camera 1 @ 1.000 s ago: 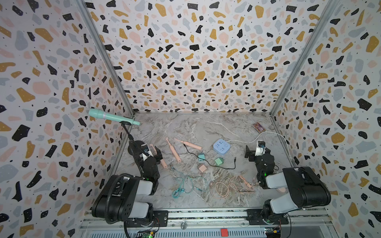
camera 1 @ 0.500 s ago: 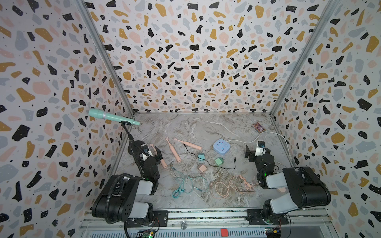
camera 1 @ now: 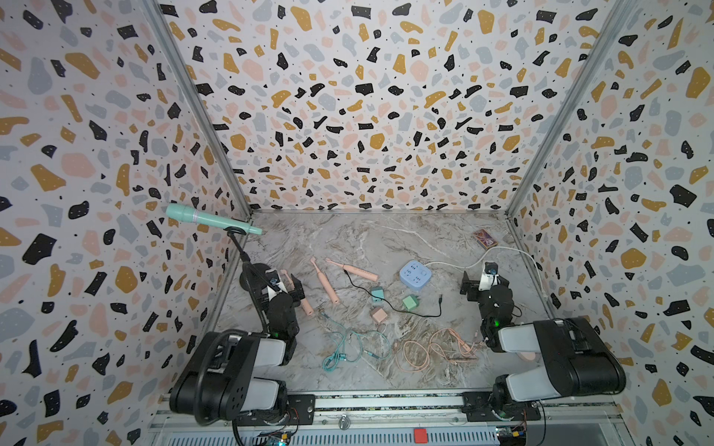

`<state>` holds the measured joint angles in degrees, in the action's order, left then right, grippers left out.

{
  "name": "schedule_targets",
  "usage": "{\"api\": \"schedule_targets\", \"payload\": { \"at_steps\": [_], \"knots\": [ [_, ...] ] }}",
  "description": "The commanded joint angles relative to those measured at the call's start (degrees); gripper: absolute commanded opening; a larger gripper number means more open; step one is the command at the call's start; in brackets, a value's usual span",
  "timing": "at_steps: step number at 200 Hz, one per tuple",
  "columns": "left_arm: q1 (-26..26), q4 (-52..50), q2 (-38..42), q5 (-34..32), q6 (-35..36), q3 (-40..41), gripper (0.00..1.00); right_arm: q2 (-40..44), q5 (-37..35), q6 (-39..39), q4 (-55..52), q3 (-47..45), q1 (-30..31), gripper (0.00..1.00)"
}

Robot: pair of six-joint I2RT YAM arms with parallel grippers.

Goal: Charge the electric toothbrush
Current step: Pick up the charging cable from the center of the board.

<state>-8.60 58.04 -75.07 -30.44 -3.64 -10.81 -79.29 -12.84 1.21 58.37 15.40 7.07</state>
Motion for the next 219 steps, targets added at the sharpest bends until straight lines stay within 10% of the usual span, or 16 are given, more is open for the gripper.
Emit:
{"api": "schedule_targets", "payload": {
  "at_steps": [1, 38, 54, 75, 144, 219],
  "knots": [
    [-0.97, -17.06, 9.23, -0.26, -3.88, -11.01, 0.99, 10.82, -2.84, 5.28, -18.94, 11.07, 1.82, 0.99],
    [-0.97, -17.57, 25.02, 6.84, -25.78, -11.38, 1.0, 23.3, 1.93, 46.43, -48.15, 21.9, -1.51, 0.99],
    [-0.9, -26.39, 30.58, 7.02, -41.2, -12.31, 1.0, 25.69, 14.12, 44.18, -46.01, 21.47, -4.28, 0.99],
    [-0.8, -40.43, 38.99, 6.18, -53.04, -12.94, 0.99, 29.92, 5.77, 40.39, -52.96, 22.04, 3.75, 0.99],
    [-0.98, -60.81, 36.03, 15.03, -50.03, -20.1, 1.0, 29.44, 5.29, 38.06, -84.89, 26.21, 11.38, 0.99],
    [-8.26, -69.29, 28.9, 12.67, -51.79, -24.65, 0.99, 29.04, 12.88, 38.91, -86.01, 16.14, 13.13, 0.9]
  ]
}}
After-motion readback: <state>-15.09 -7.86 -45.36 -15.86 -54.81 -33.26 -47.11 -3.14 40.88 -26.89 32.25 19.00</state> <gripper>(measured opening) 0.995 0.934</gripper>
